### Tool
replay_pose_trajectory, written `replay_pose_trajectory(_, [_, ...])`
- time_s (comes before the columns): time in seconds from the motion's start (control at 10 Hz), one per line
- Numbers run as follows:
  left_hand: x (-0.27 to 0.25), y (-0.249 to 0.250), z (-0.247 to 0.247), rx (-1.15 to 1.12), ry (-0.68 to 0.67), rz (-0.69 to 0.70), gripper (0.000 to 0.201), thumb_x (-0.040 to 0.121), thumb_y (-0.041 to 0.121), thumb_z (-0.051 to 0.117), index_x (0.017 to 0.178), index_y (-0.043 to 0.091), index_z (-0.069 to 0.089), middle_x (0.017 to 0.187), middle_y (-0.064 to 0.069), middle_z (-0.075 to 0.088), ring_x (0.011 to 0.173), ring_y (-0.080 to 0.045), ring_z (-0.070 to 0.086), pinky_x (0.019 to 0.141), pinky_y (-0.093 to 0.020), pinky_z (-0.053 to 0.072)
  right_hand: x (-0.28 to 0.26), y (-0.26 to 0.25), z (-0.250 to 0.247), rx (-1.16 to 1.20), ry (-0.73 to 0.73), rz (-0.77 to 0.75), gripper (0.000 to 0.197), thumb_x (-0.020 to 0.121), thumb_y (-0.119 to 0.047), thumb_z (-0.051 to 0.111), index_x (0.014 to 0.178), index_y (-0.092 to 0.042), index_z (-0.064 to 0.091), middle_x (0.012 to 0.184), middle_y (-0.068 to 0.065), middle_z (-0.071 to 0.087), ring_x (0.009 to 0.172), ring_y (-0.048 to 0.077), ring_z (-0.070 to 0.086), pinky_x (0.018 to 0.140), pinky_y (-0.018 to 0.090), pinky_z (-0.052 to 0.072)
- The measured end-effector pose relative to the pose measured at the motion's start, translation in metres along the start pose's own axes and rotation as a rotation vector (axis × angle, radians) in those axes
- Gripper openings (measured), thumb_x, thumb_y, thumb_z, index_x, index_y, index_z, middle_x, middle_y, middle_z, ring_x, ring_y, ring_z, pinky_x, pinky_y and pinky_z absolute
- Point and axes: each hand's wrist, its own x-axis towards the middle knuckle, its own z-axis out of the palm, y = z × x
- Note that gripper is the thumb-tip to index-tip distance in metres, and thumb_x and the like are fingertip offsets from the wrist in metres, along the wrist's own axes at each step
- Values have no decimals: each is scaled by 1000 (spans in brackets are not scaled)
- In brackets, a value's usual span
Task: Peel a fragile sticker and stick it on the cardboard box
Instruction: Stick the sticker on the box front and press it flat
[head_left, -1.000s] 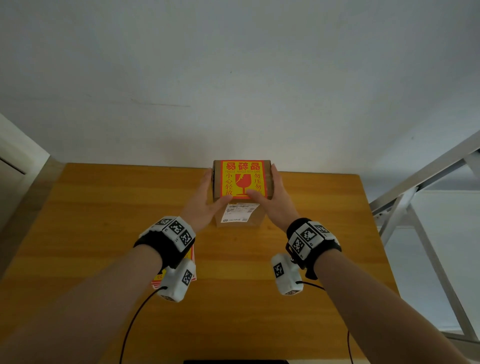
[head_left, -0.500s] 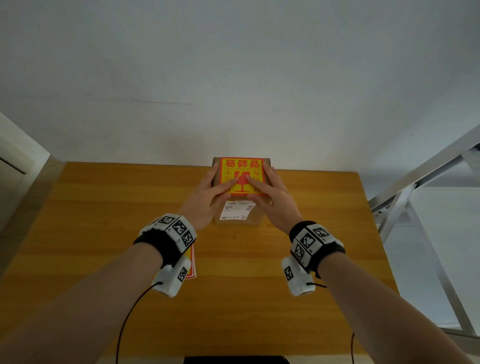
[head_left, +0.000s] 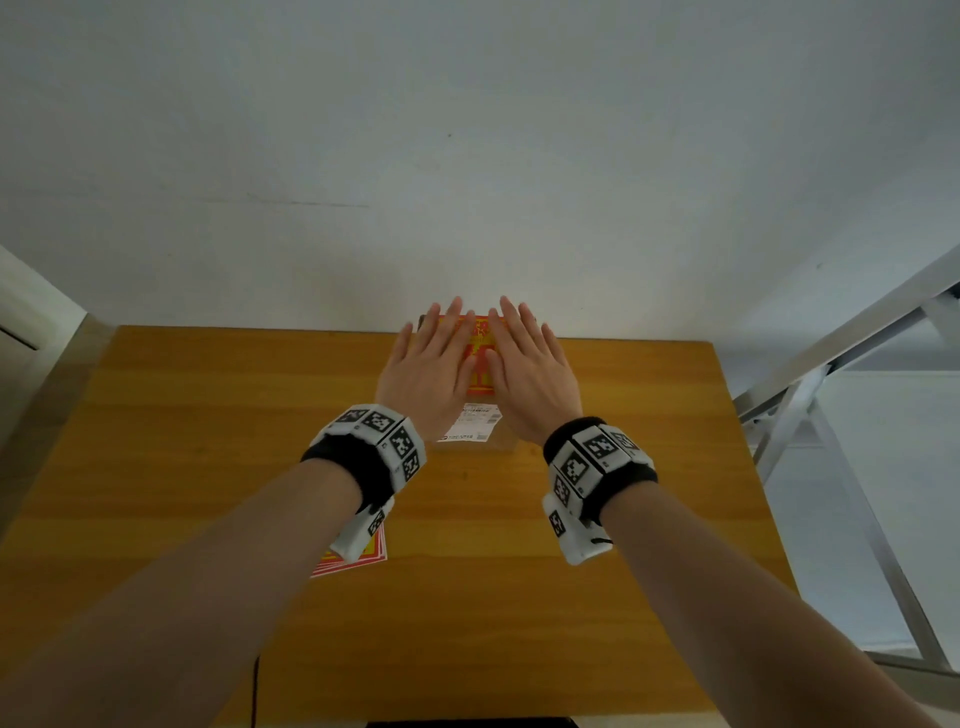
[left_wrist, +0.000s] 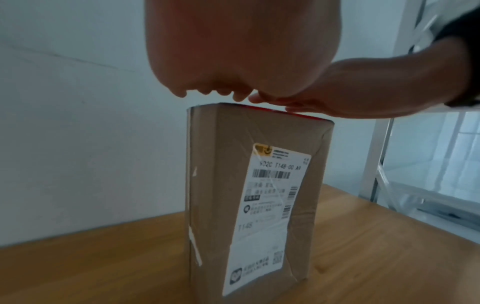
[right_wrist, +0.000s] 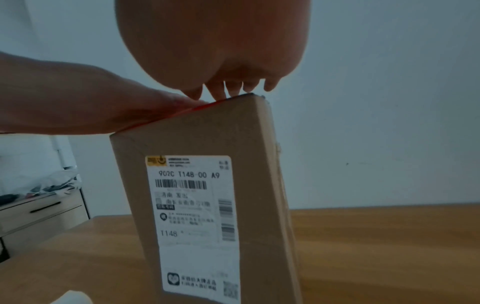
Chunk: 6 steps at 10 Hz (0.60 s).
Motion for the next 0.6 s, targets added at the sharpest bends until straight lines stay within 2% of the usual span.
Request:
replay_pose_trajectory(0.2, [10, -8, 5, 36, -114, -39, 60, 95, 53, 3, 149, 30, -5, 161, 5, -7, 148, -16, -7, 121, -42, 1, 14, 4, 7, -10, -128, 62, 56, 101, -41, 12, 152, -19, 5, 162, -2, 3, 149, 15, -2, 122, 39, 5])
replay_pose_trajectory(0.4, [11, -8, 1, -2, -120, -44, 62, 94, 56, 4, 149, 30, -7, 161, 4, -8, 148, -17, -7, 121, -41, 2, 14, 6, 2, 154, -119, 50, 56, 101, -43, 17, 152, -19, 10, 162, -3, 5, 149, 13, -2, 122, 39, 8])
replay_pose_trajectory(0.5, [5, -9, -14, -96, -41, -60, 59, 96, 52, 9, 150, 29, 1, 161, 1, 0, 149, -19, 0, 120, -40, 8, 11, 13, -10, 357, -86, 56, 57, 100, -45, 20, 151, -19, 17, 161, -4, 12, 148, 11, 6, 120, 37, 16])
replay_pose_trajectory(0.6, [-7, -17, -26, -148, 14, -142, 54, 99, 42, 15, 150, 24, 11, 160, -4, 11, 148, -22, 10, 120, -42, 18, 0, 21, -22, 388, -23, 97, 56, 100, -44, 24, 150, -19, 22, 160, -2, 18, 146, 14, 19, 117, 37, 26])
